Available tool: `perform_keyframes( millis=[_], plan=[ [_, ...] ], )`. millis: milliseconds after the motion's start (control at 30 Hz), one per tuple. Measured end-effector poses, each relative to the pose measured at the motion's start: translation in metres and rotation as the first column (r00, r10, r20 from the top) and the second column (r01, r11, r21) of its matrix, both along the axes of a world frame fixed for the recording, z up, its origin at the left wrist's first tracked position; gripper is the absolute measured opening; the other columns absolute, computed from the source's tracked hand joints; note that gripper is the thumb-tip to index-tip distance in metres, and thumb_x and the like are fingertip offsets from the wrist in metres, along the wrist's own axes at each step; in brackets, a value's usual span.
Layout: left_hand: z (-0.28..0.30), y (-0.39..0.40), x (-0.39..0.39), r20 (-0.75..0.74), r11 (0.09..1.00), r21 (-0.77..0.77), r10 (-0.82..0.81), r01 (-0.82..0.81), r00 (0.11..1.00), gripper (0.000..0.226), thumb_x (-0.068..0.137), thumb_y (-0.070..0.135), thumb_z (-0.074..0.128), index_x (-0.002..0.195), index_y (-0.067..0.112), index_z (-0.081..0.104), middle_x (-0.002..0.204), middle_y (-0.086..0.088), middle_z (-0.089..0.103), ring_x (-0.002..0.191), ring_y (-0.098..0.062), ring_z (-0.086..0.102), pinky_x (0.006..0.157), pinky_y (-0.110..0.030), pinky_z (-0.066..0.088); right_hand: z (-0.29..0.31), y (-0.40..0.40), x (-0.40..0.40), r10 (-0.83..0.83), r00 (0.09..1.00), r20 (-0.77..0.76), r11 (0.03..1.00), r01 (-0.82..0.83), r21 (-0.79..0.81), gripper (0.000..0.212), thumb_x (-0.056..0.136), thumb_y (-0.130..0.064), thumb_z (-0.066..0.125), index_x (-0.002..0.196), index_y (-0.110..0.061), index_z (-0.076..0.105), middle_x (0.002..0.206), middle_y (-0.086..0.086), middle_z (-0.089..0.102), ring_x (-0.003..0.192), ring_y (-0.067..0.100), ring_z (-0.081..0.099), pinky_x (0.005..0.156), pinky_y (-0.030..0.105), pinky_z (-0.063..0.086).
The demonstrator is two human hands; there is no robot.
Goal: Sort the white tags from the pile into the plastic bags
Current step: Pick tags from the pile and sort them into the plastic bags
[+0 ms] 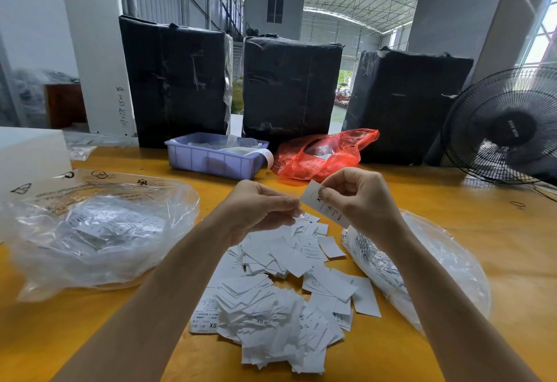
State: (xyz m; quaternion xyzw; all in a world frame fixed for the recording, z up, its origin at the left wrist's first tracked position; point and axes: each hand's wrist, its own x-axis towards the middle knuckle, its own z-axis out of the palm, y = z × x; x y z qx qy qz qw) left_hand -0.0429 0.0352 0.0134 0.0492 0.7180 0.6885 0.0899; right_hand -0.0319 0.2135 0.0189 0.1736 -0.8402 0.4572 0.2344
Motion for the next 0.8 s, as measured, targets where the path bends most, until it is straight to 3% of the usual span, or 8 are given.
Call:
perform_keyframes(
  millis=[200,433,600,800],
  plan=[
    [0.0000,-0.0006,-0.0016,0.026,1.000,0.010,-0.018,0.017,0.999,0.011,0.072,0.021,0.075,0.069,0.011,0.077,0.079,-0.007,0.075,0.064,-0.013,0.071,0.051,-0.018,0.054,-0.0001,-0.0014,0.0007,0.011,1.000,-0.001,1.000,-0.011,0.014,0.012,0.082,-0.006,0.068,0.078,-0.015,0.063,0.083,-0.003,0.063,0.079,0.011,0.063,0.065,0.016,0.051],
    [-0.0007,-0.0014,-0.0035,0.031,1.000,0.019,-0.013,0.012,0.999,0.014,0.074,0.022,0.075,0.073,0.009,0.077,0.080,-0.007,0.075,0.065,-0.013,0.072,0.051,-0.018,0.054,-0.0003,-0.0006,0.0009,0.032,0.999,0.000,0.997,-0.032,0.072,0.008,0.082,-0.006,0.068,0.079,-0.011,0.064,0.082,-0.004,0.062,0.080,0.010,0.063,0.068,0.017,0.052],
    [0.0009,-0.0011,-0.0018,0.054,0.999,0.053,0.012,-0.015,0.998,0.022,0.065,0.021,0.076,0.081,0.006,0.073,0.074,-0.009,0.074,0.064,-0.016,0.072,0.048,-0.018,0.053,-0.0012,-0.0009,0.0009,0.098,0.991,0.096,0.982,-0.112,0.153,0.007,0.083,-0.008,0.068,0.079,-0.012,0.064,0.082,-0.001,0.064,0.074,0.011,0.063,0.061,0.014,0.050],
    [0.0000,0.0000,-0.0003,0.030,0.998,0.066,-0.025,0.023,0.999,0.035,0.056,0.022,0.076,0.086,0.003,0.073,0.076,-0.013,0.074,0.066,-0.018,0.072,0.055,-0.019,0.056,-0.0011,0.0006,0.0000,0.135,0.977,0.168,0.986,-0.149,0.078,0.006,0.083,-0.011,0.070,0.079,-0.015,0.066,0.081,0.000,0.067,0.072,0.012,0.065,0.062,0.017,0.053]
  ],
)
